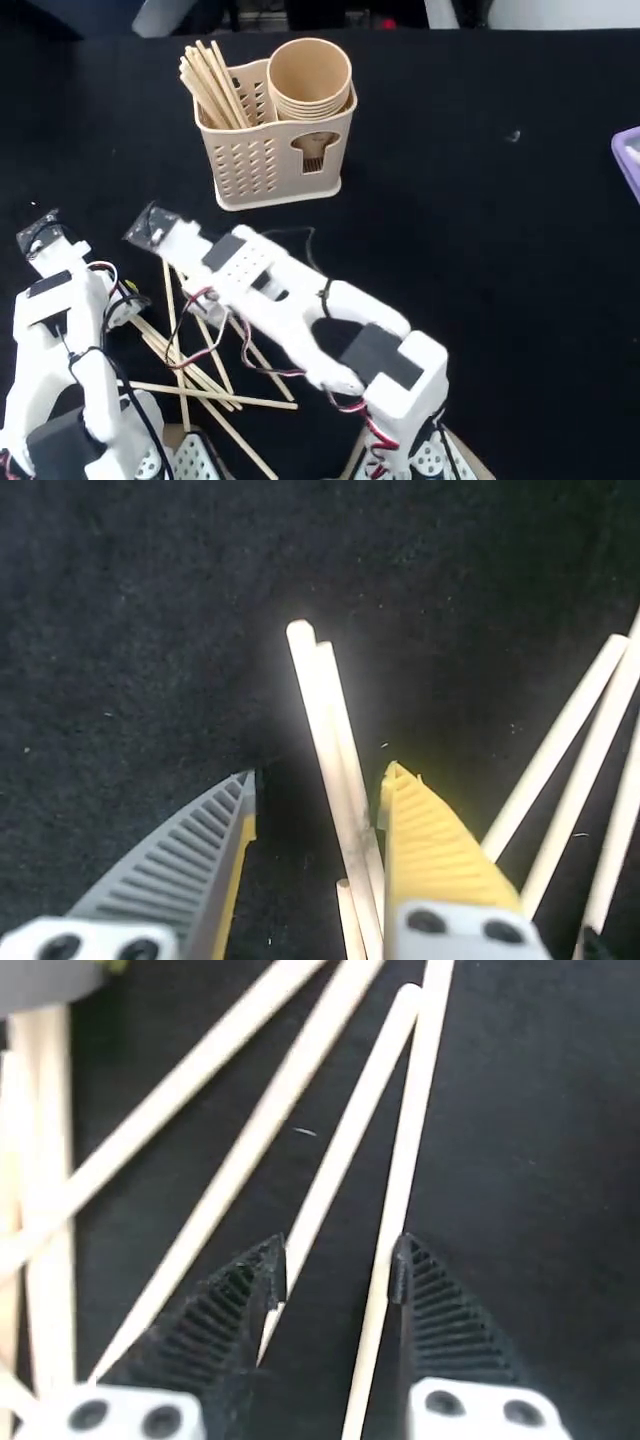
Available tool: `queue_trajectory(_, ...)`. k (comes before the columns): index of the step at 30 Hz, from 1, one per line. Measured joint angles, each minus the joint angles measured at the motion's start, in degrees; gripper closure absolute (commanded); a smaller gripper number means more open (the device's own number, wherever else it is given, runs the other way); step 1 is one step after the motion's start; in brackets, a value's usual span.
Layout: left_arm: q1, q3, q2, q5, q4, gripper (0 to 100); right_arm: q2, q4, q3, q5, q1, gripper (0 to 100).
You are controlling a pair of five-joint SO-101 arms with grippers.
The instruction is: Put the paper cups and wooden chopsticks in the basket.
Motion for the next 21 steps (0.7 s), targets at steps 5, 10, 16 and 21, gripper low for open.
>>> queue_trajectory(5,0.0,0.0,0.0,0.0,0.0,80,0.0,0.0,0.0,0.0,-0.4,82.1)
queue_trajectory(10,0.0,0.0,0.0,0.0,0.0,80,0.0,-0.2,0.0,0.0,-0.4,77.9)
queue_trajectory(16,0.0,0.0,0.0,0.0,0.0,80,3.7,-0.4,-0.9,0.0,-0.6,80.3)
queue_trajectory(21,0.0,0.0,0.0,0.0,0.0,80,3.7,0.0,-1.6,2.5,0.1,99.0)
